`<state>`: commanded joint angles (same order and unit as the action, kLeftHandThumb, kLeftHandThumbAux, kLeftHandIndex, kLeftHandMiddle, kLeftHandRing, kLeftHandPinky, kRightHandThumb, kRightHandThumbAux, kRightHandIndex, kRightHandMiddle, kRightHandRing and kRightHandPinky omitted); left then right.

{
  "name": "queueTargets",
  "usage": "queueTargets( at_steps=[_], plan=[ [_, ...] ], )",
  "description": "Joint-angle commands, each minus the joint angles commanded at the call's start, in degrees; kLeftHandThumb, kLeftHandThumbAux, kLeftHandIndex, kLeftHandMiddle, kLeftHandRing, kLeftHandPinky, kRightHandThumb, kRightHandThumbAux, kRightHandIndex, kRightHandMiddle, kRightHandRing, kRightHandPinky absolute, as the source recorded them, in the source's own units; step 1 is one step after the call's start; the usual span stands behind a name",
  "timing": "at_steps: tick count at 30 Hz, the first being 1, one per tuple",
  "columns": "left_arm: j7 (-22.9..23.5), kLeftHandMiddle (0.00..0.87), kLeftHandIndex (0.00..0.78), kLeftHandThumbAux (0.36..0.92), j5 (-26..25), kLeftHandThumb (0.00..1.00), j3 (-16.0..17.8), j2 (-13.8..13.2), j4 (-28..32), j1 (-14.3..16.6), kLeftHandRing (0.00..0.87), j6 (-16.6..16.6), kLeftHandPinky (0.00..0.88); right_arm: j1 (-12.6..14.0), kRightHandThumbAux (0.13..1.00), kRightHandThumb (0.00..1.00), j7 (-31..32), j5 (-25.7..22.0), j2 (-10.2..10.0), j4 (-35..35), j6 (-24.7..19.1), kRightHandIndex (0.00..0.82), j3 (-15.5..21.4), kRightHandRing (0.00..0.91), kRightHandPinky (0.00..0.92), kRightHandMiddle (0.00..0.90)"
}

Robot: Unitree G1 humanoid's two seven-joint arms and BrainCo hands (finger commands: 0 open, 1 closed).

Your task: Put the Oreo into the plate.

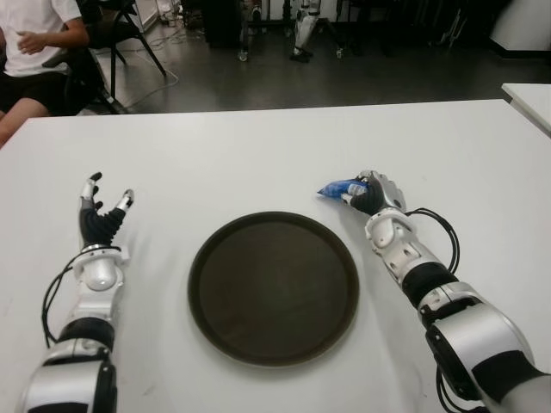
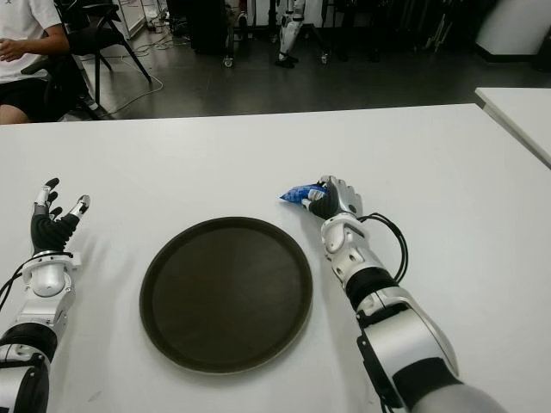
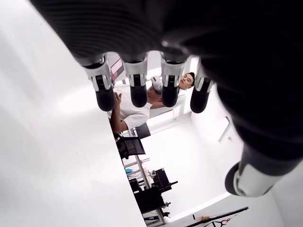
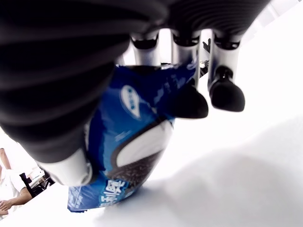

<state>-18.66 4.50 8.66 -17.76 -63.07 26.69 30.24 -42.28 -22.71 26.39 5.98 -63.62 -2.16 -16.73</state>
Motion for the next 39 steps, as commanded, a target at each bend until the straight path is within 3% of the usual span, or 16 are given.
queueTargets(
  at_steps=[12,18,21,24,28,30,33,39],
  plan=[
    [0.04,0.0,0.002,0.619,0.1,0.0,-0.16,0.36,0.21,-0.15,0.0,0.67,0.0,0.42,0.714,0.71,0.64,-2.41,-0.2,0.35,1.85,0.442,2.33,0.818,0.811,0.815],
    [0.35,0.0,0.0,0.632,-0.22,0.0,0.04,0.36,0.23,-0.26,0.0,0.9,0.0,1.3,0.714,0.711,2.52,-7.03,-0.08,1.6,6.12,0.442,6.3,0.825,0.82,0.823],
    [0.43,0.0,0.0,0.635,-0.22,0.0,0.01,0.46,0.23,-0.26,0.0,1.06,0.0,2.9,0.714,0.712,5.02,-10.03,0.83,5.68,9.12,0.442,8.61,0.824,0.821,0.82],
    [0.47,0.0,0.0,0.635,-0.24,0.0,0.02,0.48,0.23,-0.25,0.0,1.11,0.0,3.66,0.714,0.713,5.93,-10.71,1.13,7.44,9.56,0.442,9.14,0.823,0.821,0.818],
    [0.68,0.0,0.0,0.632,-0.17,0.0,-0.09,0.58,0.34,-0.09,0.0,1.12,0.0,7.72,0.714,0.714,15.84,-20.9,0.97,17.92,13.25,0.442,15.25,0.821,0.821,0.819],
    [0.78,0.0,0.0,0.632,-0.23,0.0,-0.05,0.6,0.28,-0.11,0.0,1.17,0.0,12.51,0.713,0.715,21.0,-26.1,0.48,29.11,12.42,0.442,16.52,0.823,0.824,0.823],
    [0.88,0.0,0.0,0.632,-0.41,0.0,0.11,0.58,0.19,-0.12,0.0,1.2,0.0,17.49,0.712,0.717,24.76,-29.98,-0.41,39.02,12.14,0.442,16.71,0.829,0.831,0.829],
    [0.9,0.0,0.0,0.636,-0.74,0.0,0.4,0.55,0.19,0.08,0.0,0.99,0.0,18.85,0.712,0.716,30.99,-36.29,-1.82,41.57,14.83,0.442,18.66,0.836,0.843,0.836]
  ],
)
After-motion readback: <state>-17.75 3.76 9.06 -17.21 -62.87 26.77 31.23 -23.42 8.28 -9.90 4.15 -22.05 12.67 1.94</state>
